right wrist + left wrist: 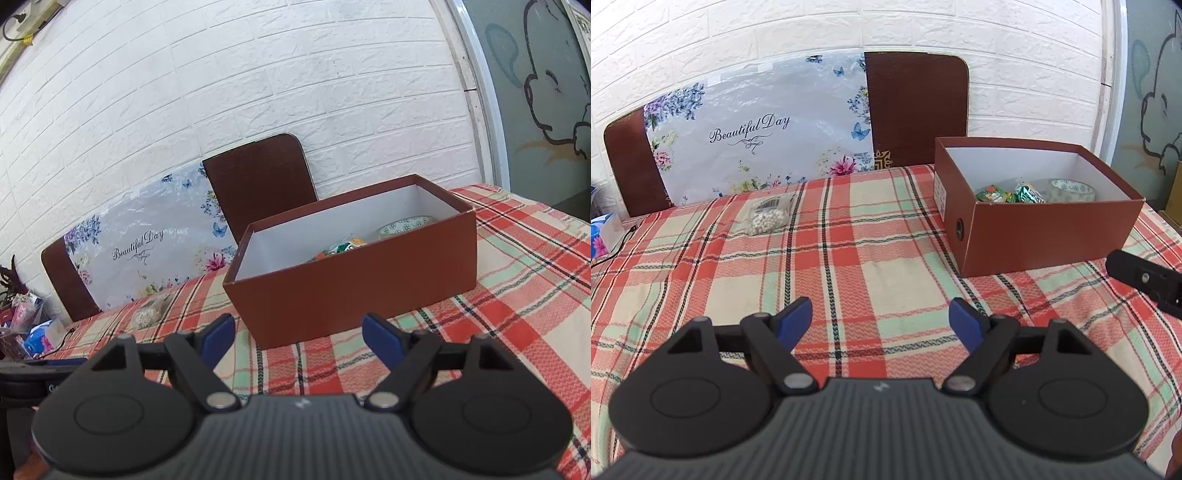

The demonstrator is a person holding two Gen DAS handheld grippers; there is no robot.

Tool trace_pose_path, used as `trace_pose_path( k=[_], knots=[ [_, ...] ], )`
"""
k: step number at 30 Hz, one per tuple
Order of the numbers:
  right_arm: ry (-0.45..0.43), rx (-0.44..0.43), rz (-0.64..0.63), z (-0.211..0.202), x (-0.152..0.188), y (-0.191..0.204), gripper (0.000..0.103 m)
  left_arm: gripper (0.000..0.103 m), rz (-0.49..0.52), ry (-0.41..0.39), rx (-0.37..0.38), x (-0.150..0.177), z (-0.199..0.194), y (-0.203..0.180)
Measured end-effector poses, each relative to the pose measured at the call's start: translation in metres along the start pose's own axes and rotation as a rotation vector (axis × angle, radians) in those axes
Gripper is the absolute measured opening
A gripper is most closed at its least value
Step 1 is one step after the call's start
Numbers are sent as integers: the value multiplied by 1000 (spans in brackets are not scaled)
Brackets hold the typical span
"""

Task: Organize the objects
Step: 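Move the right gripper back toward the bag of white beads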

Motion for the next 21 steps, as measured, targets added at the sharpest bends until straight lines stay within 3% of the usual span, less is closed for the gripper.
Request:
trace_pose_path(
  k=[21],
  knots=[
    [87, -6, -66, 17, 27, 23, 81, 85, -6, 25, -20, 18, 22, 19]
  ],
)
Point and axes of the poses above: each gripper's, at about its wrist camera, not at the fingertips, and z roughly the way its jaws point, y to its left, x to its underside, the point moved 8 cm from there along z, roughly the way its jaws point, and after that the axes turned 10 degrees about -y, right-handed, at the moved point
